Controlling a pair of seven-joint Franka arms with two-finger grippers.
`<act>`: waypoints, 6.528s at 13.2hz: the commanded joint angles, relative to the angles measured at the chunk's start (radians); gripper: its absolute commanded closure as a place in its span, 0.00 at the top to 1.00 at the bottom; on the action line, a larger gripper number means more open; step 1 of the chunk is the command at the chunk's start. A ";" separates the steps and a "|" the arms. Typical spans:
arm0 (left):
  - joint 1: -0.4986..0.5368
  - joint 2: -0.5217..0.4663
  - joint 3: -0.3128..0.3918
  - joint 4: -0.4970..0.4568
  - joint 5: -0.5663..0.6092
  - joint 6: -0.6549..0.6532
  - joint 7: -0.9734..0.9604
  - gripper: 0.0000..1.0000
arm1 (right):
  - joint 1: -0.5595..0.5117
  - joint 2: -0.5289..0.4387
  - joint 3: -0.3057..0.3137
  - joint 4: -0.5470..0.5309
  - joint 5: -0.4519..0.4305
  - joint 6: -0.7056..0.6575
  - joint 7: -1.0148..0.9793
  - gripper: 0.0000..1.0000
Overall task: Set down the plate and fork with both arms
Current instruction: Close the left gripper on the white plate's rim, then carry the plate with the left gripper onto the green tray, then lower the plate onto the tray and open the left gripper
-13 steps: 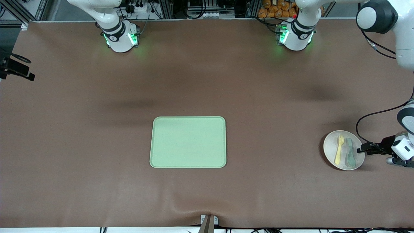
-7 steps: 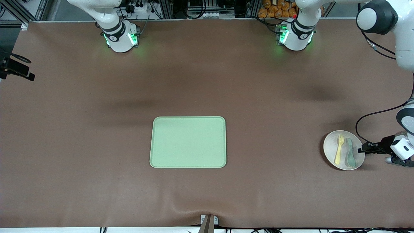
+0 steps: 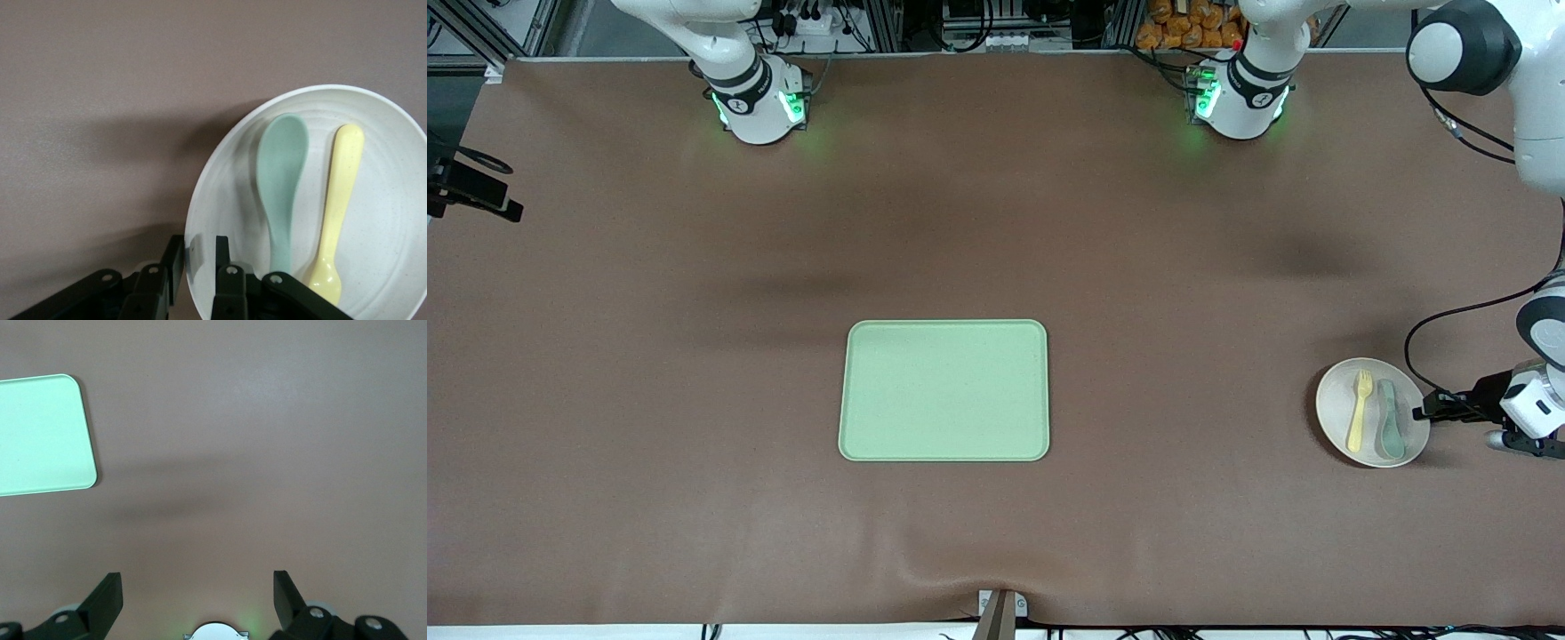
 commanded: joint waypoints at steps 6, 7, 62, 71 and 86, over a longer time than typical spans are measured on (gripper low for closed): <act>0.019 0.028 -0.007 0.027 -0.021 0.011 0.043 0.11 | 0.009 -0.012 -0.003 -0.008 -0.013 -0.001 0.006 1.00; 0.019 0.027 -0.005 0.027 -0.021 0.011 0.042 0.08 | 0.009 -0.012 -0.003 -0.008 -0.013 -0.001 0.006 1.00; -0.992 0.056 -0.076 0.076 -0.033 0.331 -1.279 0.00 | 0.009 -0.012 -0.003 -0.008 -0.011 0.001 0.006 1.00; -1.013 0.103 -0.076 0.069 -0.031 0.425 -1.360 0.00 | 0.021 -0.009 -0.003 -0.008 -0.010 0.008 0.006 1.00; -0.995 -0.139 0.073 0.071 0.051 0.169 -1.417 1.00 | 0.270 0.294 -0.003 0.007 0.013 0.151 0.014 1.00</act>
